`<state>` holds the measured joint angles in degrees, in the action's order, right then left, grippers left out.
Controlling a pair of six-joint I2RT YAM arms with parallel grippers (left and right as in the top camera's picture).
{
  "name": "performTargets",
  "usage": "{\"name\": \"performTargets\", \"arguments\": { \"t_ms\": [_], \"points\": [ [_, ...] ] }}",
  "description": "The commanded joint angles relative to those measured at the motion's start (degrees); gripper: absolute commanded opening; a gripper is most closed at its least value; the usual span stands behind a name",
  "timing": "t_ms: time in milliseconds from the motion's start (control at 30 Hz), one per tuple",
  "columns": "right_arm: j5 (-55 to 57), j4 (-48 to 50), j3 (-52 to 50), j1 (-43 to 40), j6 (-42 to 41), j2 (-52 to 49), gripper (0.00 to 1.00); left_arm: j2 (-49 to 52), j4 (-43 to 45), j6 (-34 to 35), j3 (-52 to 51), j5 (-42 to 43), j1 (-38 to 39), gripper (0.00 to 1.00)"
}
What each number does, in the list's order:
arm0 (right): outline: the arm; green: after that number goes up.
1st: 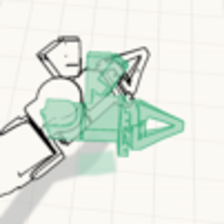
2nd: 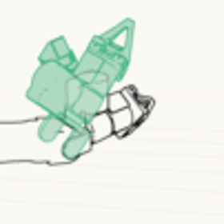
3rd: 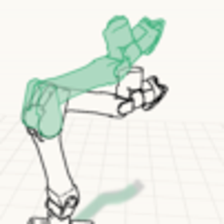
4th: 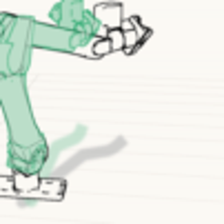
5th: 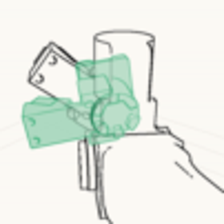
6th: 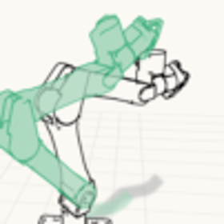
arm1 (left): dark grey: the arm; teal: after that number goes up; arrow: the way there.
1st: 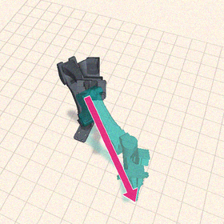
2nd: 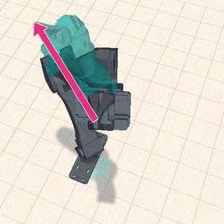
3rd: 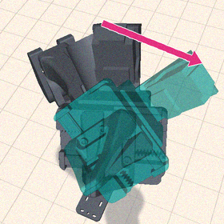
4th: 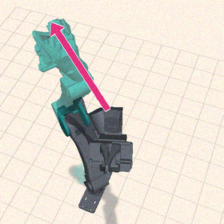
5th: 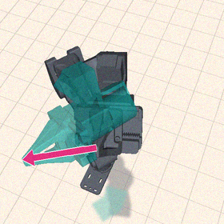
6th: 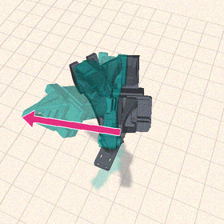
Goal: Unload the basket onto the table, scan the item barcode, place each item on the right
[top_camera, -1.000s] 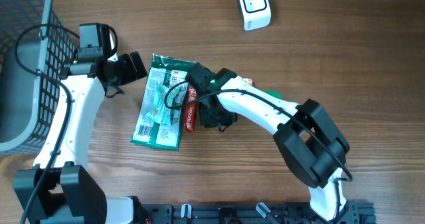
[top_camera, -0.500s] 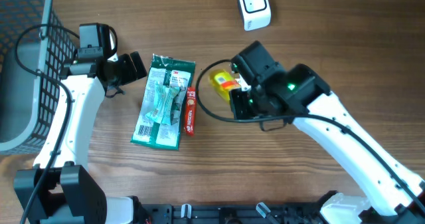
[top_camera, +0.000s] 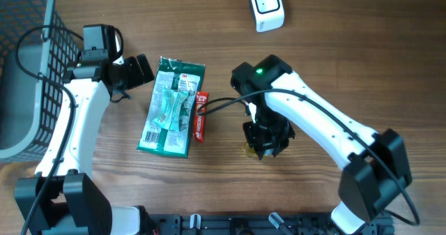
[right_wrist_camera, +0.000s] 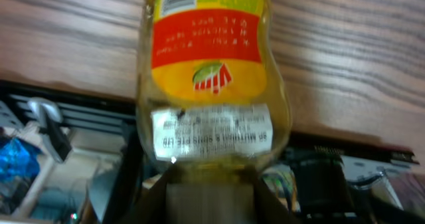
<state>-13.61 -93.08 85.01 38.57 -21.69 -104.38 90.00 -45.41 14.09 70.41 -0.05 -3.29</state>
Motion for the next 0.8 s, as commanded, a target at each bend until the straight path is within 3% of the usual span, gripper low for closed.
{"name": "performTargets", "arguments": {
  "t_ms": [0,67,100,200,333,433,600,733,767],
  "points": [
    [0.13,0.94,0.63,0.15,0.74,-3.15,0.37,-0.22,-0.02,0.31,0.42,0.46,-0.15,1.0],
    [1.14,0.81,0.66,0.15,1.2,-3.15,0.68,-0.22,-0.02,0.31,0.42,0.46,-0.15,1.0],
    [1.11,0.9,0.66,0.15,2.01,-3.15,0.72,-0.22,-0.02,0.31,0.42,0.46,-0.15,1.0],
    [1.14,0.98,0.66,0.13,2.12,-3.15,0.63,-0.22,-0.02,0.28,0.42,0.46,-0.15,1.0],
    [1.7,1.73,0.68,0.07,2.14,-3.15,0.85,-0.22,-0.02,0.28,0.42,0.46,-0.15,1.0],
    [3.96,2.69,3.37,0.02,2.03,-3.13,0.89,-0.22,-0.02,0.28,0.42,0.46,-0.15,1.0],
    [7.54,3.3,20.81,-0.48,0.92,-3.13,1.0,-0.22,-0.02,0.31,0.42,0.46,-0.15,1.0],
    [14.67,6.67,26.73,-4.13,-6.6,-2.86,1.0,-0.22,-0.02,0.31,0.42,0.46,-0.15,1.0],
    [14.14,8.5,26.73,-5.66,-12.46,-2.89,1.0,-0.22,-0.02,0.28,0.42,0.46,-0.15,1.0]
  ]
}}
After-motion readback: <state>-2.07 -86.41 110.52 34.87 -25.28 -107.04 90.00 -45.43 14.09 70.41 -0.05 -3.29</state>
